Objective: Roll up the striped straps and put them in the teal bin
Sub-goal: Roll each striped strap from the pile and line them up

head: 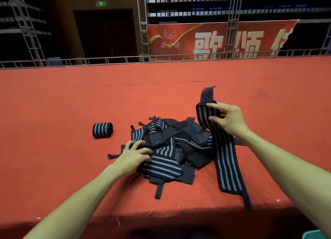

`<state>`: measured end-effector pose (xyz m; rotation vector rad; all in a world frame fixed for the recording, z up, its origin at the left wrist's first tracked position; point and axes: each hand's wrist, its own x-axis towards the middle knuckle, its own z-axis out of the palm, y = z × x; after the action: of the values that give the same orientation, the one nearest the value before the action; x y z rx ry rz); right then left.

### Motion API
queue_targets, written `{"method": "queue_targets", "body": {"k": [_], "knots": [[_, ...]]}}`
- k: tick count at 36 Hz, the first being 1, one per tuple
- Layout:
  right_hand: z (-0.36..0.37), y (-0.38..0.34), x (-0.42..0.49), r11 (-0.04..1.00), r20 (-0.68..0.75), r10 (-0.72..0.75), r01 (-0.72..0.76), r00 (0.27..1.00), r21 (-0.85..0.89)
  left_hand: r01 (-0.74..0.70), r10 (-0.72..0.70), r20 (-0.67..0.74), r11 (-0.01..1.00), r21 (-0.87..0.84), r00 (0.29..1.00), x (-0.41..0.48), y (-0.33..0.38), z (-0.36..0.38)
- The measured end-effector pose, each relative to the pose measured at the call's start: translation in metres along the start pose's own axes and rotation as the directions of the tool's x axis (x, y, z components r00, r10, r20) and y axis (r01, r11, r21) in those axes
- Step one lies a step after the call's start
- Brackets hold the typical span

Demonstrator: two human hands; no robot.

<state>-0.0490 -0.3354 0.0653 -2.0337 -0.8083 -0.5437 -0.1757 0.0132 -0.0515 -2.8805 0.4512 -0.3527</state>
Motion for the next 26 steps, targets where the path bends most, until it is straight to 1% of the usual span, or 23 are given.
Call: {"method": "queue_targets", "body": {"k": [1, 4, 5, 11, 16, 20, 23, 26], "knots": [[0.0, 0.0, 0.0, 1.0, 0.002, 0.003, -0.003, 1.0, 0.001, -0.026, 0.026, 0.009, 1.0, 0.009, 1.0, 0.003, 0.004, -0.001], [0.001, 0.0, 0.0, 1.0, 0.011, 0.005, -0.005, 1.0, 0.0, 0.001, -0.012, 0.178, 0.998, 0.06, 0.984, 0.009, 0.014, -0.006], [0.001, 0.001, 0.0, 1.0, 0.012, 0.003, -0.003, 1.0, -0.005, -0.005, -0.011, 0.206, 0.997, 0.077, 0.979, 0.011, 0.016, -0.008], [0.0, 0.004, 0.001, 1.0, 0.0, 0.013, -0.013, 1.0, -0.009, -0.056, 0.037, 0.25, 0.996, 0.069, 0.967, 0.02, 0.027, -0.017], [0.001, 0.006, 0.0, 1.0, 0.007, 0.018, -0.018, 1.0, -0.011, -0.089, 0.076, 0.218, 0.995, 0.049, 0.973, 0.025, 0.037, -0.021], [0.0, 0.008, 0.0, 1.0, 0.005, 0.021, -0.021, 1.0, -0.006, -0.116, 0.105, 0.22, 0.993, 0.037, 0.97, 0.029, 0.047, -0.027], [-0.001, 0.007, -0.001, 1.0, -0.004, 0.027, -0.027, 1.0, -0.006, -0.141, 0.126, 0.246, 0.989, 0.043, 0.961, 0.032, 0.054, -0.029], [-0.002, 0.005, -0.003, 1.0, -0.002, 0.014, -0.014, 1.0, -0.01, -0.131, 0.129, 0.301, 0.991, -0.012, 0.945, 0.033, 0.061, -0.033]]}}
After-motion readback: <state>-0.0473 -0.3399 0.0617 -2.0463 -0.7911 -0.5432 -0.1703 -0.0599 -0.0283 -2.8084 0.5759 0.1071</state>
